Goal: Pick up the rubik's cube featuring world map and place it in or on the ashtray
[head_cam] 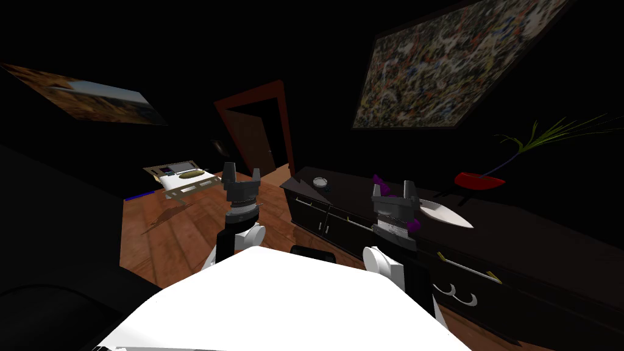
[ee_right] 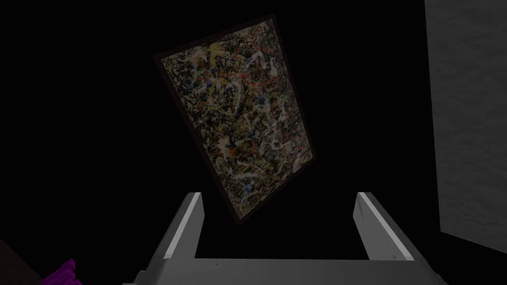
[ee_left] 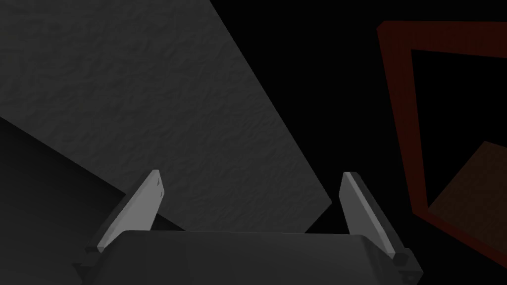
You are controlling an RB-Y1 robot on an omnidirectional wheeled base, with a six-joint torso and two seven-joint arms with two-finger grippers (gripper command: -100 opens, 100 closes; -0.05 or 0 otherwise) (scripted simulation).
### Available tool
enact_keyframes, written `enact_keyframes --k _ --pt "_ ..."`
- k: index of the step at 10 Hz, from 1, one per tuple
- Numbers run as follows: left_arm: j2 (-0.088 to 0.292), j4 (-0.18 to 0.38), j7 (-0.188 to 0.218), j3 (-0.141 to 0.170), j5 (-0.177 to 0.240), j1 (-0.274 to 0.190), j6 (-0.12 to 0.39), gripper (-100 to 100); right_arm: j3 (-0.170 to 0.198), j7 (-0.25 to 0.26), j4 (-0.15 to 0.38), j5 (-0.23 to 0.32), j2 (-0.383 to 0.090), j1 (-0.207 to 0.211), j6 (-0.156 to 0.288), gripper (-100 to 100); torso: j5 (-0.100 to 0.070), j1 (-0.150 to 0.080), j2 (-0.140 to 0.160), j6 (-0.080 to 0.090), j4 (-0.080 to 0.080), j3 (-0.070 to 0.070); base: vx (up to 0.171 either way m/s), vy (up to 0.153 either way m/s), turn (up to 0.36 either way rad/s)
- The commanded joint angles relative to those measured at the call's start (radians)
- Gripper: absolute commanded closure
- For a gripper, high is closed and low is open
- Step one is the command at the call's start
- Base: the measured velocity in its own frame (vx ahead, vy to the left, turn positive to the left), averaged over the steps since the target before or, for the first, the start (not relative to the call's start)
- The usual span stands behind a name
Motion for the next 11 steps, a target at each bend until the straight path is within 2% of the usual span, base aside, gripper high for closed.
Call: enact_keyframes --k 1,6,11 --pt "0.0 0.0 0.0 0.0 0.0 0.0 0.0 0 -0.011 0.008 0.018 0.017 -0.038 -0.001 -0.01 -100 0.0 0.0 0.0 0.0 0.0 0.0 0.0 0.037 -0.009" --pt "0.0 0.0 0.0 0.0 0.0 0.0 0.0 0 -0.054 0.051 0.1 0.089 -0.129 -0.017 -0.045 -100 0.001 0.006 0.0 0.0 0.0 0.0 0.0 0.09 -0.018" --pt "0.0 0.0 0.0 0.0 0.0 0.0 0.0 0 -0.115 0.135 0.23 0.192 -0.199 -0.063 -0.069 -100 0.002 0.009 -0.001 0.0 0.0 -0.001 0.013 0.126 -0.04"
